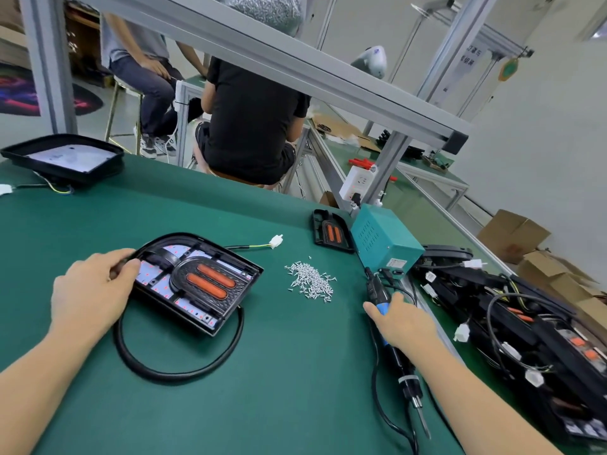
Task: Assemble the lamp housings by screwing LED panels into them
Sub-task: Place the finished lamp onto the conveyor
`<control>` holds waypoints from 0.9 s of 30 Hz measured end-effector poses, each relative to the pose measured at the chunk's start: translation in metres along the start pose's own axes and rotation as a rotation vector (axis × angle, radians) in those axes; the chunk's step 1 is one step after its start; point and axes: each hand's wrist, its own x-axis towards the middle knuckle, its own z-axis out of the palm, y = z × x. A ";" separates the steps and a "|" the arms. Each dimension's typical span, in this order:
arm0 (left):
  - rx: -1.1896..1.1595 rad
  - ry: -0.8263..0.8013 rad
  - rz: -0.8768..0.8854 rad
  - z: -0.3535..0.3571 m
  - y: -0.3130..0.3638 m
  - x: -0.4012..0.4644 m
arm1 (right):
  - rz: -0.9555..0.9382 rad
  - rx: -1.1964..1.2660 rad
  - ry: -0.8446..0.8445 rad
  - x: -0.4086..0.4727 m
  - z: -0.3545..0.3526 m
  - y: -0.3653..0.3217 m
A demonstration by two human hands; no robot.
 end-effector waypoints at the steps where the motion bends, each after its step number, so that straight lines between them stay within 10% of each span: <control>1: 0.008 0.019 -0.012 0.001 0.000 0.000 | -0.028 -0.090 0.055 -0.001 -0.007 -0.005; 5: 0.011 0.029 -0.018 0.004 0.001 0.000 | -0.323 0.045 0.178 -0.015 -0.031 -0.050; 14: 0.015 0.029 -0.017 0.002 0.001 -0.001 | -0.564 0.860 -0.320 -0.057 -0.026 -0.169; 27: -0.019 0.031 -0.053 0.002 0.001 0.002 | -0.752 -0.048 -0.059 0.021 -0.016 -0.233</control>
